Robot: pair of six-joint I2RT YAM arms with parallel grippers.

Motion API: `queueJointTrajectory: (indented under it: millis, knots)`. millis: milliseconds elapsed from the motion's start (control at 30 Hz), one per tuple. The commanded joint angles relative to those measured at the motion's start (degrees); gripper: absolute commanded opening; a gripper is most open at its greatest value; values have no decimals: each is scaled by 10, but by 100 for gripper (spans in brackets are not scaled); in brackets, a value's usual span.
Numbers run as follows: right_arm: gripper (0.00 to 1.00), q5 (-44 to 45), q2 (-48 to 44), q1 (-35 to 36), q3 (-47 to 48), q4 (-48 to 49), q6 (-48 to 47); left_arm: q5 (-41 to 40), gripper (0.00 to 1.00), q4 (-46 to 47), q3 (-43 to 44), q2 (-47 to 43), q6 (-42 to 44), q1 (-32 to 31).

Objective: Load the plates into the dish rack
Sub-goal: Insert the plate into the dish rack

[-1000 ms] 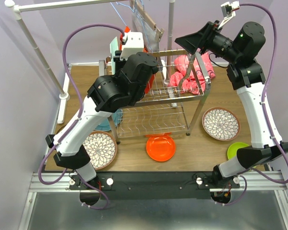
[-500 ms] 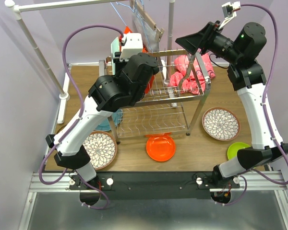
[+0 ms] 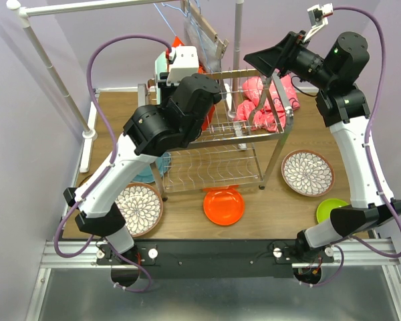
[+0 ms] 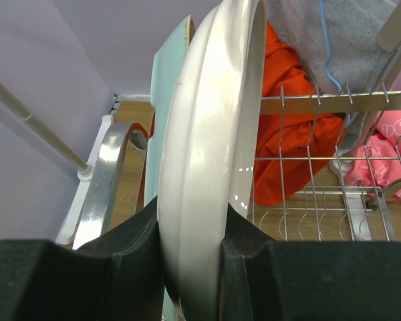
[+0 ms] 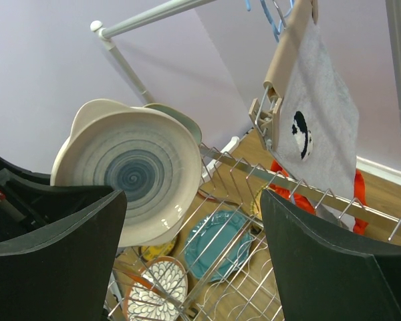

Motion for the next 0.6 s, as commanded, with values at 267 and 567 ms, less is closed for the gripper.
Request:
queueJointTrajectory:
  millis: [267, 567]
  knots:
    - [90, 10, -16, 5, -8, -4, -5, -79, 0, 98, 28, 6, 119, -1]
    - [90, 13, -16, 4, -8, -4, -6, -94, 0, 128, 13, 10, 146, -6]
